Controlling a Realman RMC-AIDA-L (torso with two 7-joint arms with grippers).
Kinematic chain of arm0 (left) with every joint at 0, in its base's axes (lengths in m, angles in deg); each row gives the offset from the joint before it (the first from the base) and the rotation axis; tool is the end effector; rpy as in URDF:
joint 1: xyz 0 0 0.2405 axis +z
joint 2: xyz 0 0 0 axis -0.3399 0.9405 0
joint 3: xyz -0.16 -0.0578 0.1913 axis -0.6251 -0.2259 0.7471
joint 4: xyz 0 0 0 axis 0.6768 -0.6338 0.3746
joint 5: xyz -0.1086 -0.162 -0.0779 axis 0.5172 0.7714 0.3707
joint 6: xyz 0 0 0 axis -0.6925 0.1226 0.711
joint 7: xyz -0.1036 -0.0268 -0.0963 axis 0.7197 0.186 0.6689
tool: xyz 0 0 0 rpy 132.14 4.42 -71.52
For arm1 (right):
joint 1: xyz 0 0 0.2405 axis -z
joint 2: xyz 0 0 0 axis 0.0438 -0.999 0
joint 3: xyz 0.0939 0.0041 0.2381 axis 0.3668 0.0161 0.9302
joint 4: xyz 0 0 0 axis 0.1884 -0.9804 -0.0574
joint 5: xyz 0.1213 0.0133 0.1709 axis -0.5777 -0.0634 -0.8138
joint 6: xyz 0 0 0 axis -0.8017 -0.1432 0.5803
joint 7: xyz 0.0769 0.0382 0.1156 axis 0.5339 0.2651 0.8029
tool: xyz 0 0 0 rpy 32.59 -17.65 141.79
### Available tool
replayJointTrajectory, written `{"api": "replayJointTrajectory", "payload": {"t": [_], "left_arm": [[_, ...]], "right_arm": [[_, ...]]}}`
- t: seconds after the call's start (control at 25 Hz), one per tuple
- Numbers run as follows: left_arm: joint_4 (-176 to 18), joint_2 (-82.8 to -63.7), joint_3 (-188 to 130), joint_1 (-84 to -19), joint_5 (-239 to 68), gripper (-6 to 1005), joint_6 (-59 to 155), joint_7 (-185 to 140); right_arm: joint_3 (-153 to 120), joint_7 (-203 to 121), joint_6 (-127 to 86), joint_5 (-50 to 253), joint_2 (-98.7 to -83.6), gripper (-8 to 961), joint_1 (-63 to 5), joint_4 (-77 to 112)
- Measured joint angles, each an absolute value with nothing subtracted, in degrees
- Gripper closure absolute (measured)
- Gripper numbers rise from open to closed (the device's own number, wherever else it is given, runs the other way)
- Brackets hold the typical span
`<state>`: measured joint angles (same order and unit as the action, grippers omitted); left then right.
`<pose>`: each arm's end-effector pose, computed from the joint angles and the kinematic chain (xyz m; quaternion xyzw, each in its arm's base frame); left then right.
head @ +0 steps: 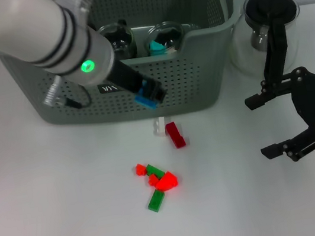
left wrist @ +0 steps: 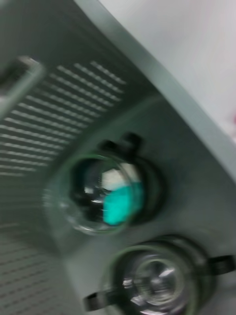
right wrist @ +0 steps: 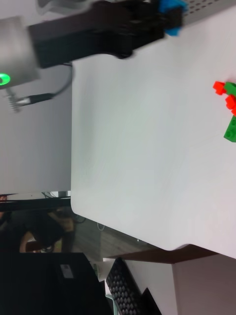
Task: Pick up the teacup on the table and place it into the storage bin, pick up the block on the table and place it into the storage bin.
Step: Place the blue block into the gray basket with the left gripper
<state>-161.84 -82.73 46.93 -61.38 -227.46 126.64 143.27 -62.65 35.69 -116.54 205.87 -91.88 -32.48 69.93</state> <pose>-0.0957 0.3693 -0.0142 -0.8956 -0.3643 0.0919 0.2381 0.2045 0.3364 0.0455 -0.9944 -0.0144 0.1042 0.0067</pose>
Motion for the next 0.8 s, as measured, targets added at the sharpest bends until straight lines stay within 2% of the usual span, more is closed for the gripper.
{"api": "replayJointTrajectory", "payload": {"t": [0.2,0.4,0.64,0.8], "left_arm": [[-171.71,-82.57,37.05,-59.83,-222.29,546,131.67,139.98],[-170.73,-82.02,24.19,-62.53,-217.99,535,129.84,133.90],[-152.83,-78.39,19.13,-67.57,-217.41,521,118.61,128.01],[-147.14,-77.17,18.96,-68.93,-217.54,512,113.24,127.87]], "right_arm": [[-62.40,36.27,-116.72,205.87,-91.86,26,-32.68,69.96],[-62.26,36.90,-116.74,205.86,-92.10,26,-32.77,69.97],[-62.25,37.26,-116.56,205.87,-92.56,25,-32.92,69.65],[-62.24,37.33,-116.29,205.87,-92.92,25,-33.03,69.66]]}}
